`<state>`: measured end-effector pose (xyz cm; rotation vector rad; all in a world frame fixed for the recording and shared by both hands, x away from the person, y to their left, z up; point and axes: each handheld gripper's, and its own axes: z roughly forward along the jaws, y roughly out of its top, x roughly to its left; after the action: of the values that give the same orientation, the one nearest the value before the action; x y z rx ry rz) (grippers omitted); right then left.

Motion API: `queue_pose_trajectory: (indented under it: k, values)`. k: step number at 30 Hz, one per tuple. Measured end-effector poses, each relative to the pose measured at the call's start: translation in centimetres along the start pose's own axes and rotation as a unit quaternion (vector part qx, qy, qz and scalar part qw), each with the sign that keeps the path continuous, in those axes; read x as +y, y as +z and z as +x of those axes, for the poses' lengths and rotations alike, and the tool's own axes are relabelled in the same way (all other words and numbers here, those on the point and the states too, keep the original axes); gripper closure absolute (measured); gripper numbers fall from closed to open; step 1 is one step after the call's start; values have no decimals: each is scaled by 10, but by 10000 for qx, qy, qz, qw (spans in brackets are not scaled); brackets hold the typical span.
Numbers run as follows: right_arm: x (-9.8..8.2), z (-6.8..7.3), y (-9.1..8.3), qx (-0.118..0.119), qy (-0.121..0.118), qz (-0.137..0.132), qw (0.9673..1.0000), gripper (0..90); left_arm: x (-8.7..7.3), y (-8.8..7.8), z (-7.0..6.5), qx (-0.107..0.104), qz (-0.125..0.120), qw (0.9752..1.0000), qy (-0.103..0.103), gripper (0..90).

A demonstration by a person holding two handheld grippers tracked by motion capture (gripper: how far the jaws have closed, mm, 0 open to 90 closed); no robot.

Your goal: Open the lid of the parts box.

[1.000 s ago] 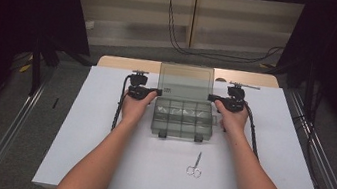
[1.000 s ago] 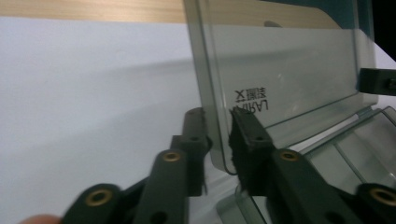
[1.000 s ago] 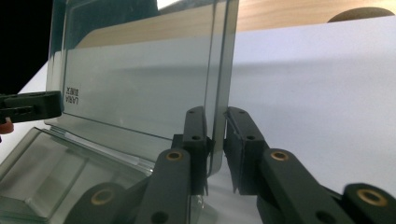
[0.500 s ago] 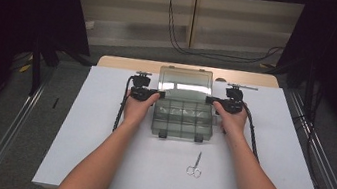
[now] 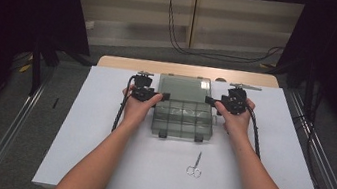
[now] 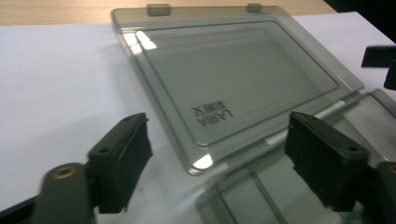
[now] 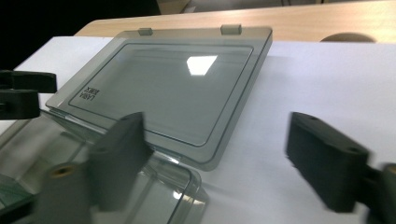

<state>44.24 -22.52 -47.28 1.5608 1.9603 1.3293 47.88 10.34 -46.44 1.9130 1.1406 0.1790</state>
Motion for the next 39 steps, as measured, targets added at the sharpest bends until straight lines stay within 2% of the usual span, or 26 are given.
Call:
queue_pose_trajectory:
  k: [1,3,8,9,10,12,14,15,16,21,24,25,26,29,30,32,33,34,35,36,37,39]
  values:
    - [-1,1,-2,-31,-49,-16,10000,77,0,-1,-1,-47,47,10000,44,139]
    - [-3,1,-8,-44,-79,-114,9999,23,0,-2,-4,-108,-15,9999,-20,90]
    - [-8,0,-25,101,-199,-291,9993,0,-1,-8,-7,-187,27,9998,105,0]
    - [-8,0,-25,101,-199,-291,9993,0,-1,-11,-8,-94,49,9998,173,0]
    - [-10,1,-33,38,-311,-367,9988,0,-1,-14,-9,-232,-17,9995,195,0]
    - [-12,0,-41,49,-352,-440,9984,0,-2,-19,-12,-238,-2,9992,322,0]
    - [-15,0,-49,132,-378,-518,9979,0,-2,-22,-15,-342,11,9988,353,0]
    - [-17,0,-52,128,-394,-525,9978,0,-3,-24,-18,-325,-28,9989,343,0]
    - [-19,0,-55,127,-420,-538,9976,0,-3,-26,-18,-360,0,9984,443,0]
    - [-30,0,-72,100,-564,-527,9970,0,-5,-33,-32,-424,-7,9974,579,0]
    - [-37,0,-82,57,-616,-558,9965,2,-7,-37,-38,-441,66,9965,708,0]
    - [-39,-1,-85,31,-636,-580,9963,3,-8,-37,-42,-474,30,9967,662,0]
    - [-42,-1,-89,22,-655,-619,9959,2,-9,-39,-43,-496,95,9957,778,0]
    - [-46,-3,-97,32,-663,-673,9955,0,-11,-40,-47,-530,124,9952,819,0]
    - [-51,-4,-104,15,-653,-721,9953,0,-12,-42,-50,-555,141,9945,880,0]
    - [-55,-4,-111,-8,-722,-714,9948,0,-14,-43,-55,-609,119,9946,837,0]
    - [-56,-4,-113,-46,-745,-713,9947,0,-15,-45,-56,-611,203,9935,939,0]
    - [-59,-4,-118,-77,-778,-701,9945,0,-15,-46,-59,-628,168,9937,916,0]
    - [-60,-4,-121,-77,-826,-702,9941,0,-15,-48,-60,-609,228,9927,1020,0]
    - [-62,-4,-125,-76,-834,-696,9941,0,-16,-49,-63,-662,202,9930,953,0]
    - [-64,-4,-128,-79,-869,-711,9936,0,-17,-49,-64,-692,152,9928,965,0]
    - [-68,-4,-135,-88,-944,-740,9927,0,-19,-51,-68,-717,209,9923,989,0]
